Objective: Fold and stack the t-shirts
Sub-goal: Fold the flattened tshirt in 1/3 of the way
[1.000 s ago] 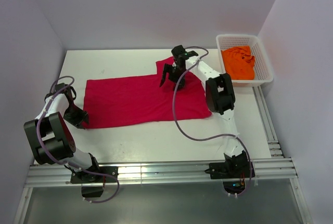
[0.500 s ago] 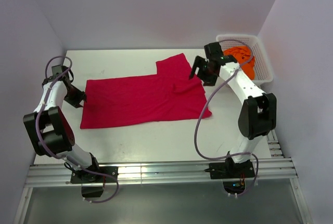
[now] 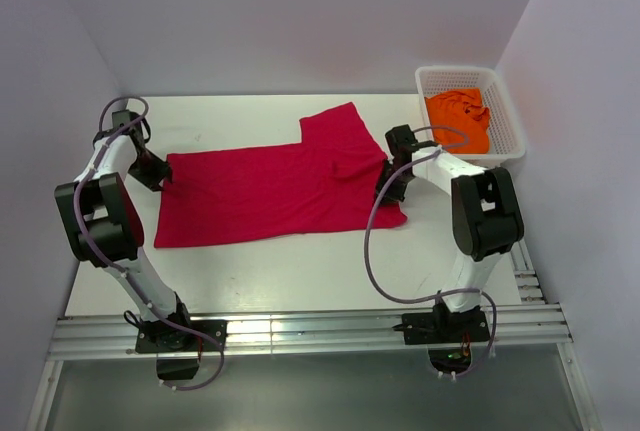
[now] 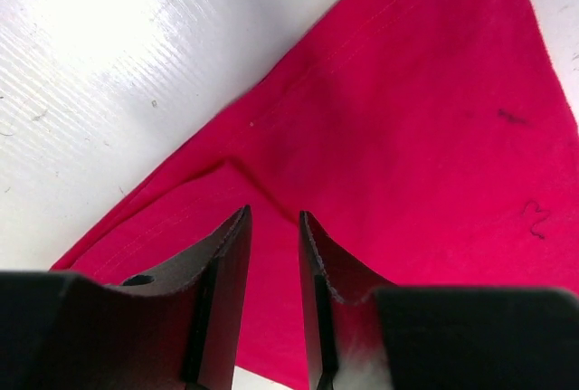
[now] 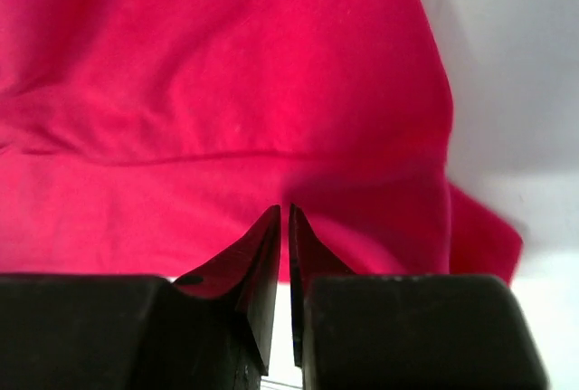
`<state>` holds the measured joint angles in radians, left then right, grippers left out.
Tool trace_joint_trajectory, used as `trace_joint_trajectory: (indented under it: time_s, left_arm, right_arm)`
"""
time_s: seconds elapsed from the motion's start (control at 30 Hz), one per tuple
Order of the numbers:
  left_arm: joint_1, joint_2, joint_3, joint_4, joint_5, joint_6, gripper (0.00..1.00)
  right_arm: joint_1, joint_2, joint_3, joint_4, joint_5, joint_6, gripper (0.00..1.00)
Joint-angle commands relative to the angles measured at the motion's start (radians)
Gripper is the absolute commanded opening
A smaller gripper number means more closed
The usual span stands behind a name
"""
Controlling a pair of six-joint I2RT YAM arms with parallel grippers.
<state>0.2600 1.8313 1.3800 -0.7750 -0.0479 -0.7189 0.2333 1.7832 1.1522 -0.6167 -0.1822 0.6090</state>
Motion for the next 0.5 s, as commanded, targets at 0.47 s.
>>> trace_joint_trajectory:
  time_s: [0.47]
  left_arm:
    - [-0.004,-0.090,-0.101,0.029,-0.055,0.016,0.34]
  right_arm:
    - [-0.057,-0.228,-0.359,-0.001,0.105,-0.060,0.13]
